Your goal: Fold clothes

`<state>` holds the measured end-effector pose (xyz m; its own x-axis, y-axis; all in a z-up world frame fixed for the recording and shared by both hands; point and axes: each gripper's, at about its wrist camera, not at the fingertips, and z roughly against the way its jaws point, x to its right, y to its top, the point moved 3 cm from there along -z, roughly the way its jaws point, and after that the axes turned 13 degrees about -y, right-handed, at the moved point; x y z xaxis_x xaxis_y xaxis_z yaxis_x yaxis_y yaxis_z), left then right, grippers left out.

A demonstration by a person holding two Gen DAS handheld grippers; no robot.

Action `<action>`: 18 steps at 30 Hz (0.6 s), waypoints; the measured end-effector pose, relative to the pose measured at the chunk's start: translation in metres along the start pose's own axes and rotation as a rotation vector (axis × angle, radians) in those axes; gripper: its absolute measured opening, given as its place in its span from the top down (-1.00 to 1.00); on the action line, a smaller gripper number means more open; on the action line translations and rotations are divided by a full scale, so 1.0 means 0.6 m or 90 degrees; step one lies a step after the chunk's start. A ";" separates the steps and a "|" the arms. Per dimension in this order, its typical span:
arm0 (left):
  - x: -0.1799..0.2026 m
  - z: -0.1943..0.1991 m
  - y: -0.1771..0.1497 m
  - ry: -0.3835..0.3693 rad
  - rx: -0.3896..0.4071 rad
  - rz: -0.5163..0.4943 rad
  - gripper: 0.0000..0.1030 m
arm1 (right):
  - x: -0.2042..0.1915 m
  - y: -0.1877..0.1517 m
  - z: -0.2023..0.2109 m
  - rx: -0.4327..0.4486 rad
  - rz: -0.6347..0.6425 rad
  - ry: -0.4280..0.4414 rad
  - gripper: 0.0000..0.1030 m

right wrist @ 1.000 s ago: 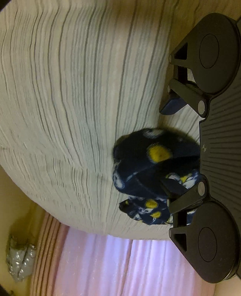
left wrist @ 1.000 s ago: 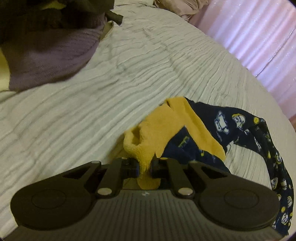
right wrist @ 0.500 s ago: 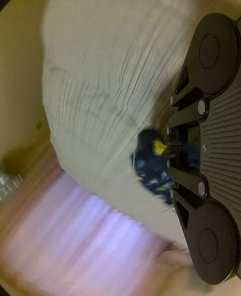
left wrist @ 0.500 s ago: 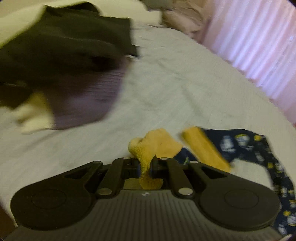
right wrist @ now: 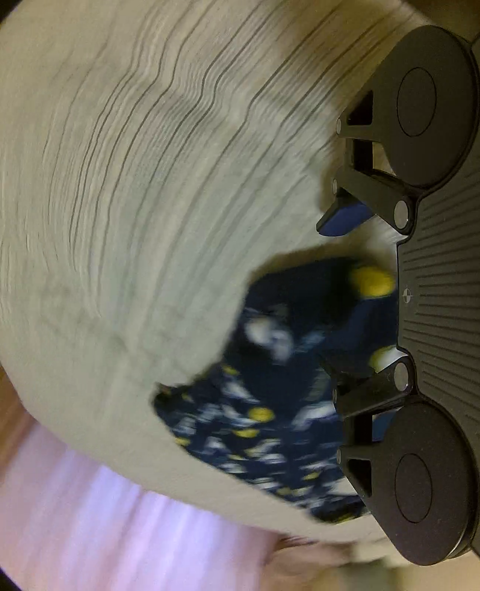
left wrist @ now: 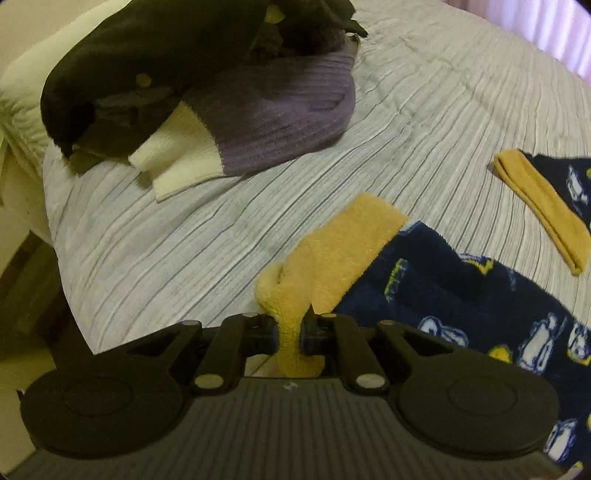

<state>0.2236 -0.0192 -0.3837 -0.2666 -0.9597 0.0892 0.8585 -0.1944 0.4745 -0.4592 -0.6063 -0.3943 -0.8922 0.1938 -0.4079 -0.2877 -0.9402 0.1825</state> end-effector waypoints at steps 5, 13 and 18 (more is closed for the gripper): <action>-0.029 0.020 -0.012 -0.024 0.010 0.050 0.55 | 0.016 0.021 -0.041 -0.023 -0.063 0.014 -0.40; -0.087 0.031 -0.054 -0.113 0.053 0.243 0.15 | 0.020 0.011 -0.059 -0.014 -0.085 0.020 -0.39; -0.089 -0.012 -0.063 -0.105 0.031 0.293 0.15 | 0.005 0.012 -0.057 -0.015 -0.058 -0.006 -0.17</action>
<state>0.2088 0.0378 -0.4125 0.0663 -0.8984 0.4342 0.8833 0.2553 0.3933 -0.4516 -0.6219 -0.4250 -0.8663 0.2808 -0.4132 -0.3589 -0.9252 0.1236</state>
